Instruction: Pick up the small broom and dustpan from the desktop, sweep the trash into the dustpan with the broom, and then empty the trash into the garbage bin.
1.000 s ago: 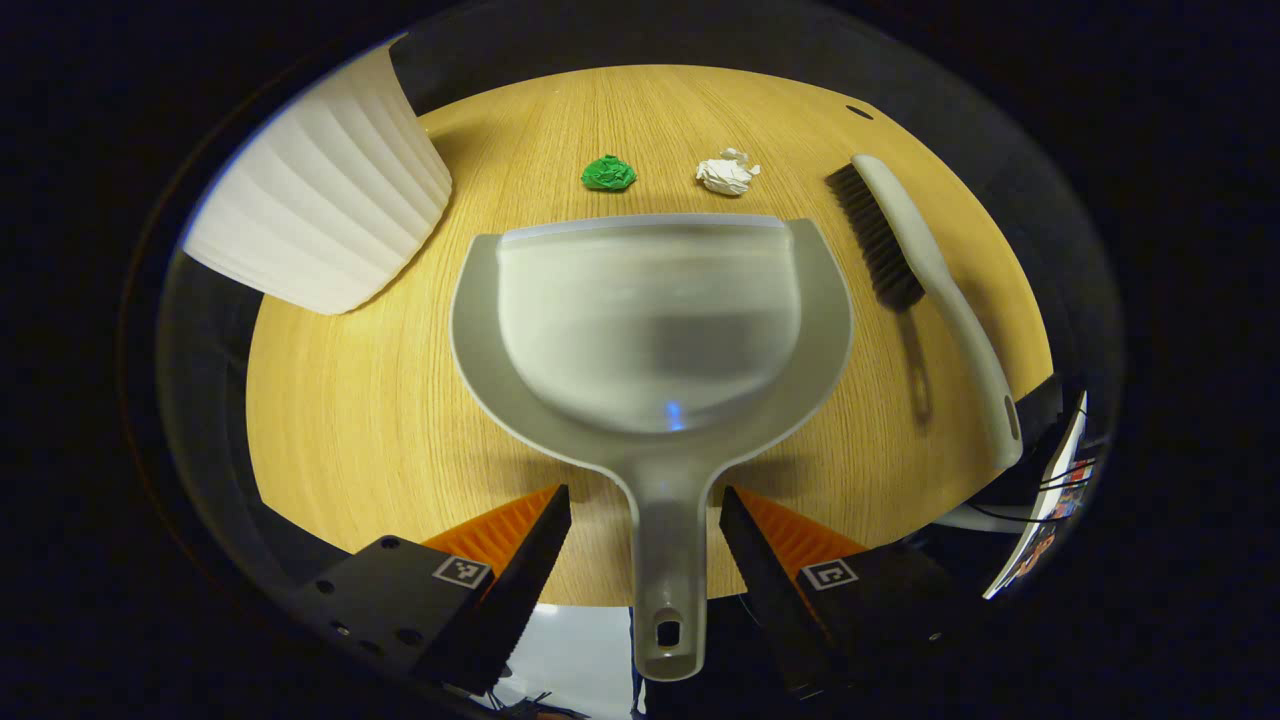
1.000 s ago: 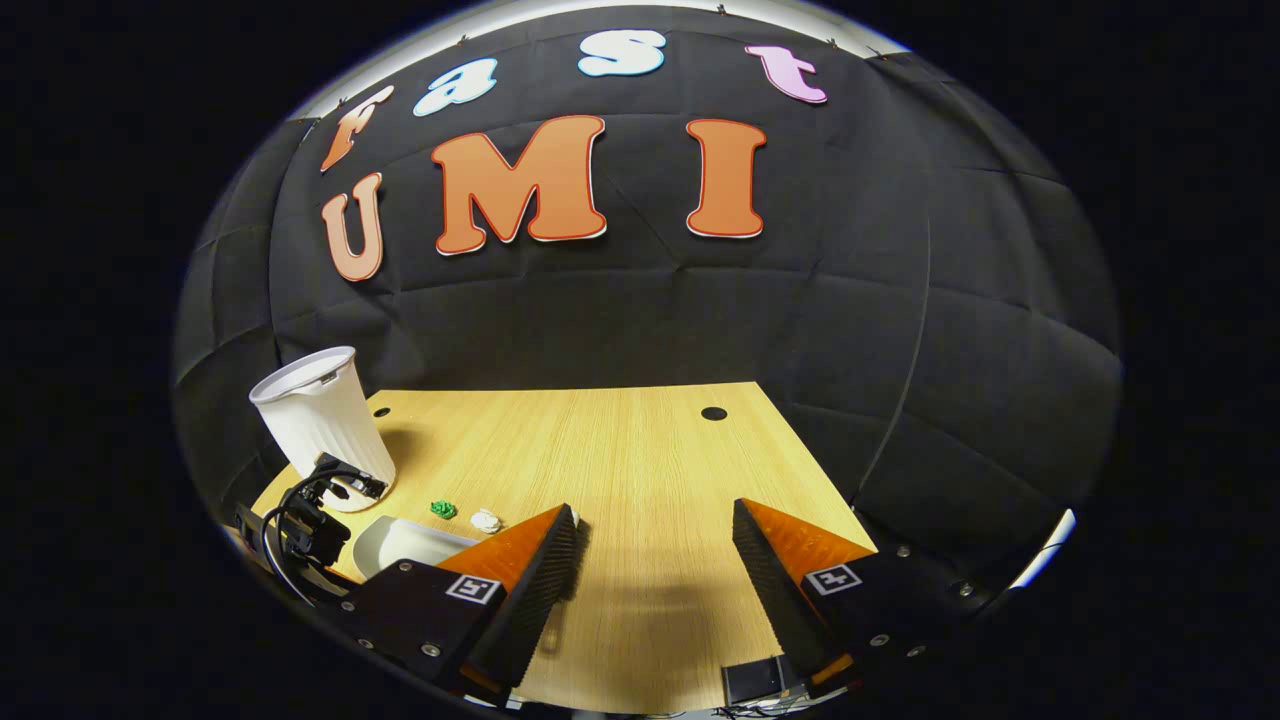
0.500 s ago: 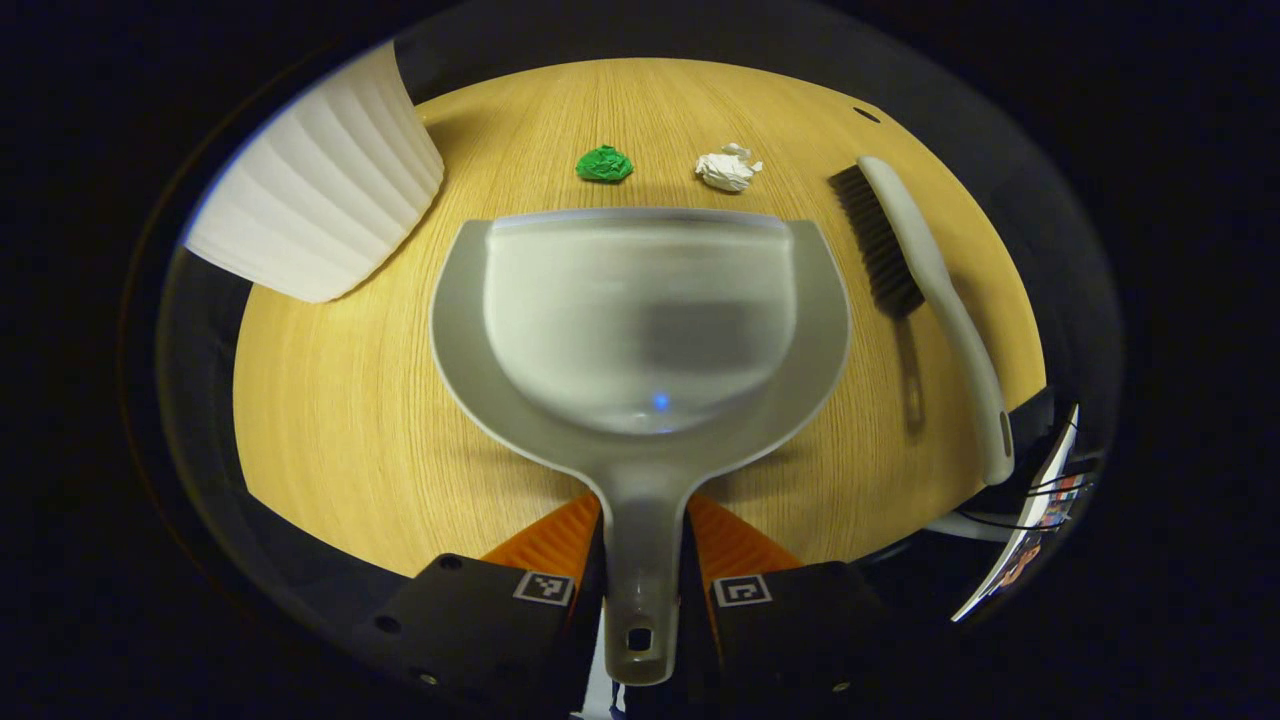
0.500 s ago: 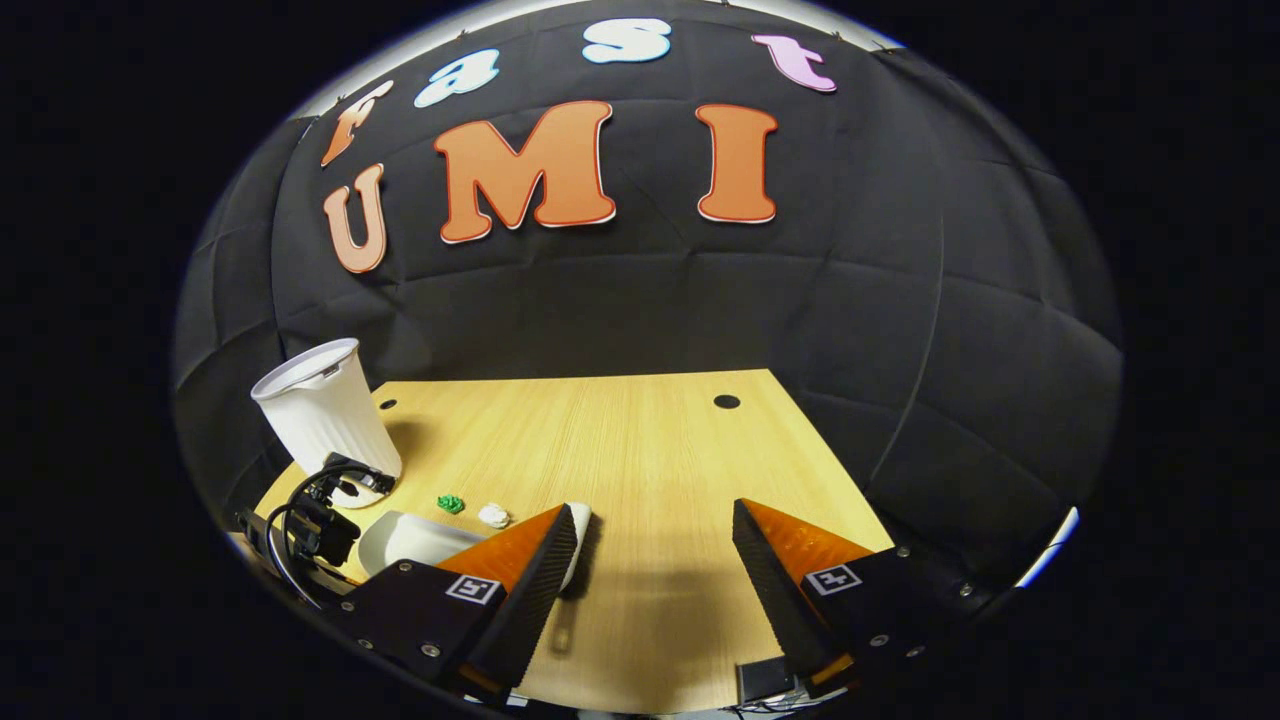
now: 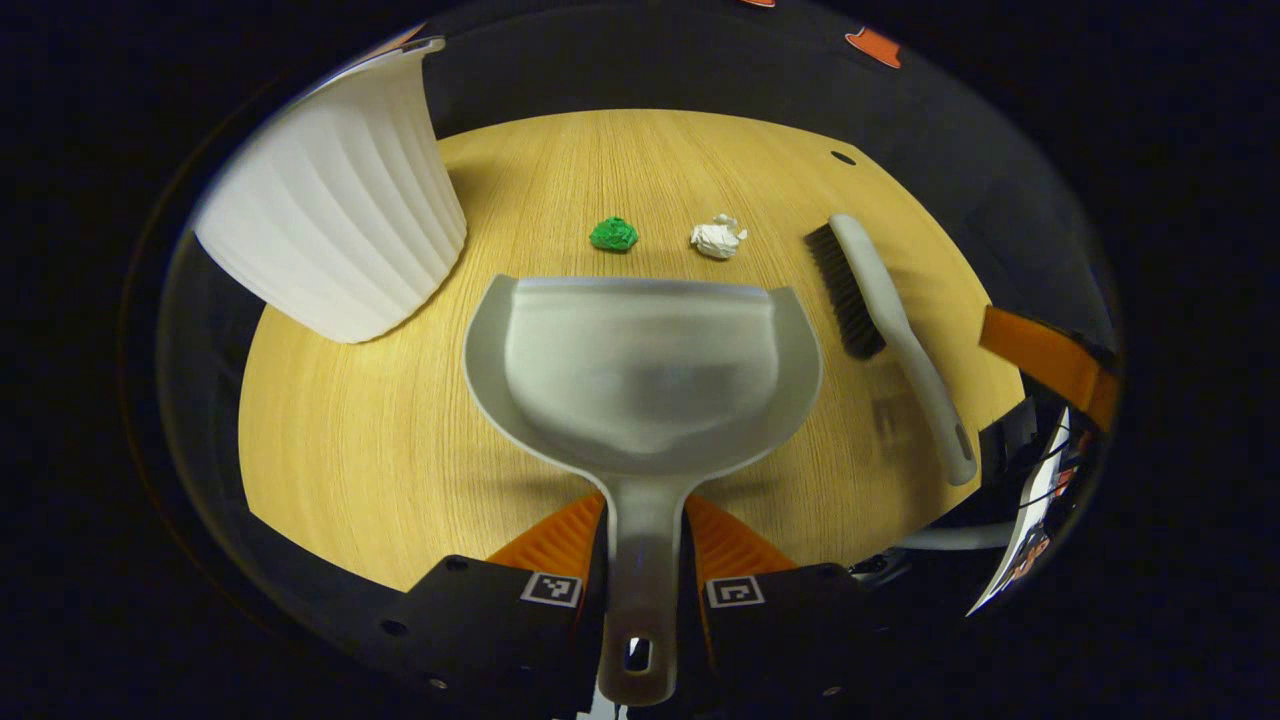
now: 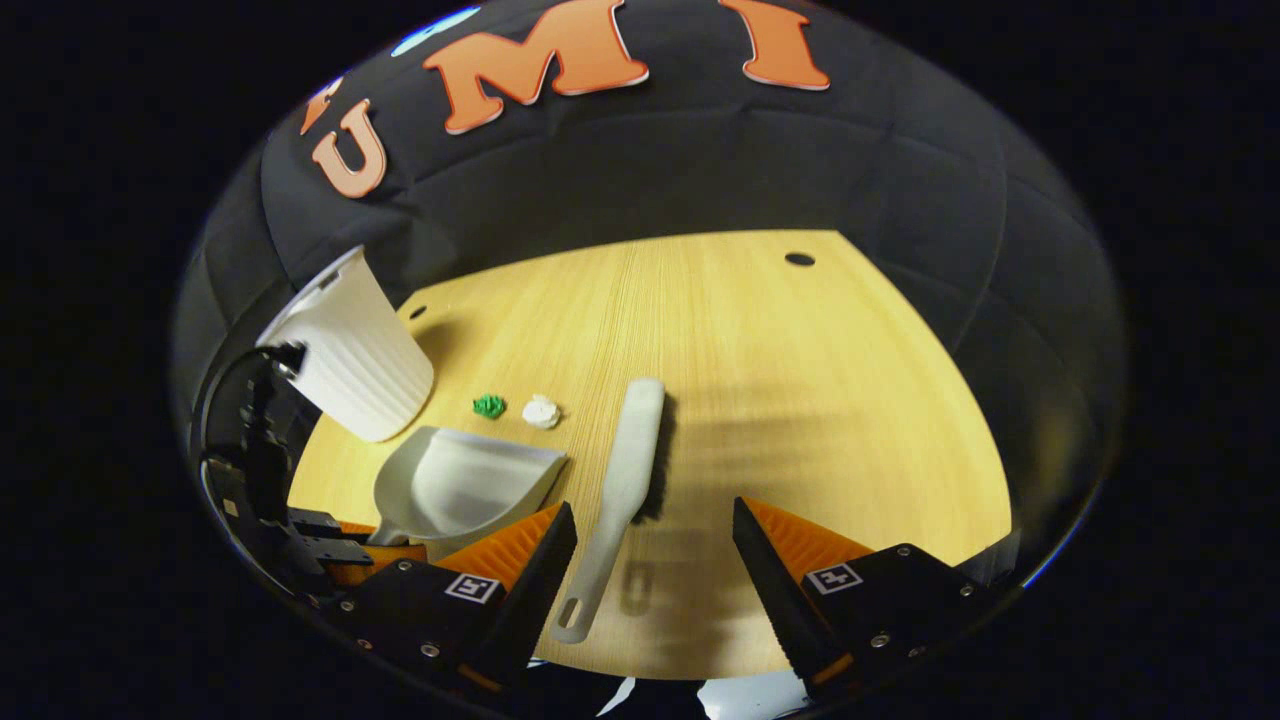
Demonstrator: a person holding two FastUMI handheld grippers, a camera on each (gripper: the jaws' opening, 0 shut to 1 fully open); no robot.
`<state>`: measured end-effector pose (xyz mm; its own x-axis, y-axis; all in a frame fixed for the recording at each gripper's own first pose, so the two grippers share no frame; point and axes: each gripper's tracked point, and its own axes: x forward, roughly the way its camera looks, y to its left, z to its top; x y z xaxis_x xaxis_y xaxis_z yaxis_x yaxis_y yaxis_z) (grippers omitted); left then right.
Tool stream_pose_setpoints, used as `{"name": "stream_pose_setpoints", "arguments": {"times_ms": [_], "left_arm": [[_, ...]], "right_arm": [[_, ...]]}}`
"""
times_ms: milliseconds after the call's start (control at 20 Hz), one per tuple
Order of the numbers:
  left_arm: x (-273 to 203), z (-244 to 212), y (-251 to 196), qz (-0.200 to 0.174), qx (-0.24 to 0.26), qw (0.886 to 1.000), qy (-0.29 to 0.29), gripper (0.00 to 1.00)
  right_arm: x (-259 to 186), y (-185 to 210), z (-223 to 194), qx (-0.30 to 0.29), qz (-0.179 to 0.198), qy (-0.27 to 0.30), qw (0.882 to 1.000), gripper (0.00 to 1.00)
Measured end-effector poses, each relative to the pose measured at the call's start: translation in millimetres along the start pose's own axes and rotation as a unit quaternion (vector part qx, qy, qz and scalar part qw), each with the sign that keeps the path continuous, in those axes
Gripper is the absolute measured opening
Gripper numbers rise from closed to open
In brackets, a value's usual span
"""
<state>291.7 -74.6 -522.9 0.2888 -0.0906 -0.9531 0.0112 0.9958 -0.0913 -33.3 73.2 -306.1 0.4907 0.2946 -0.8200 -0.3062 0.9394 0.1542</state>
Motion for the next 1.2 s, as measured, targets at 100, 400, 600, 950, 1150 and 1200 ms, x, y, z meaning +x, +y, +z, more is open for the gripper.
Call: {"name": "stream_pose_setpoints", "arguments": {"times_ms": [100,400,600,950,1150,1200], "left_arm": [[27,-18,0,-0.004,0.0,1.0,-0.009,0.31],[23,8,8,-0.037,-0.009,0.997,-0.061,0.31],[15,14,21,-0.038,0.013,0.996,-0.081,0.31],[12,20,39,-0.046,0.032,0.994,-0.092,0.31],[10,19,47,-0.05,0.039,0.993,-0.098,0.31],[9,18,48,-0.051,0.04,0.993,-0.098,0.31]], "right_arm": [[14,5,-19,-0.005,-0.002,0.043,0.999,0.95],[41,8,-42,-0.024,-0.033,0.098,0.994,0.96],[52,13,-47,-0.024,-0.047,0.114,0.992,0.96],[65,18,-52,-0.032,-0.064,0.131,0.989,0.67],[72,13,-50,-0.044,-0.076,0.126,0.988,0.32],[72,15,-47,-0.044,-0.074,0.12,0.989,0.27]]}}
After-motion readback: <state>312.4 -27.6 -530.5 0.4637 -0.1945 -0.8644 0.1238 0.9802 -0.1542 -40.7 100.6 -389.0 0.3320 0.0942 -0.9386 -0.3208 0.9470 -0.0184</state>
